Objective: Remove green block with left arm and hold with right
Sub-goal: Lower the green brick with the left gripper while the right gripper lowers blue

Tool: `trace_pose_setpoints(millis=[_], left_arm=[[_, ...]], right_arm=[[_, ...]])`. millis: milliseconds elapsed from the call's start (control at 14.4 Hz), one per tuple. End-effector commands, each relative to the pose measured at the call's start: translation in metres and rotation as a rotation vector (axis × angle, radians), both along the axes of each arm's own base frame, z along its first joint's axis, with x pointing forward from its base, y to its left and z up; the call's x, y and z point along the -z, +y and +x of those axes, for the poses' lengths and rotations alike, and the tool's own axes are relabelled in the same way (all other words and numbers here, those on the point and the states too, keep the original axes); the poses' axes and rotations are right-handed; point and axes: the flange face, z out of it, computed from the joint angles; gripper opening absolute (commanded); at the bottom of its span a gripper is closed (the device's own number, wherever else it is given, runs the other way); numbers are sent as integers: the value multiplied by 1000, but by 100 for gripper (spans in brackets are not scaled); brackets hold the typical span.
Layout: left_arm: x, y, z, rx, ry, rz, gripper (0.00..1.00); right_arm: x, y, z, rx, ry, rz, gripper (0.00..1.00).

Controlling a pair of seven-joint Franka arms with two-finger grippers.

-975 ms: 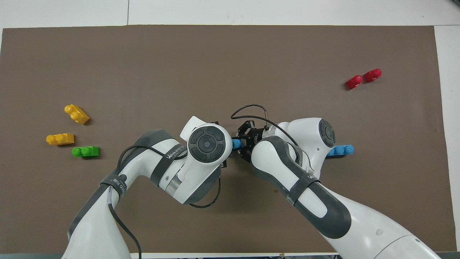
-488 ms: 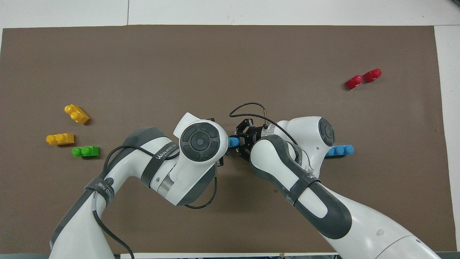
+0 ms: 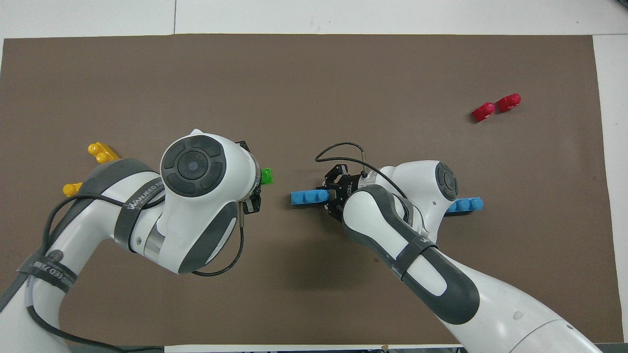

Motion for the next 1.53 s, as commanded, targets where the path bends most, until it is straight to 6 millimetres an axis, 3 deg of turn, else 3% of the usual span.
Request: trace_pose_setpoints(millis=[0, 209, 348, 488, 627, 766, 1115, 1393, 1463], left_arm=[[1, 32, 11, 55, 31, 1, 0], [6, 83, 32, 174, 47, -18, 0], [12, 128, 45, 214, 47, -17, 0], [19, 165, 50, 269, 38, -18, 0], [29, 207, 53, 330, 26, -25, 0], [37, 234, 55, 408, 23, -17, 0], [83, 267, 63, 518, -1, -1, 0], [117, 273, 70, 586, -13, 9, 0], [126, 275, 71, 593, -10, 9, 0]], right_arm=[[-3, -7, 4, -9, 1, 31, 0], [-8, -14, 9, -26, -4, 37, 0], [-26, -31, 26, -56, 16, 73, 0], [-48, -64, 46, -104, 15, 70, 0], [-66, -110, 68, -152, 12, 44, 0], [-75, -155, 83, -186, 7, 30, 0], [-60, -250, 87, -209, 6, -28, 0], [-47, -285, 86, -208, 20, -67, 0], [-45, -304, 84, -191, 25, -77, 0]])
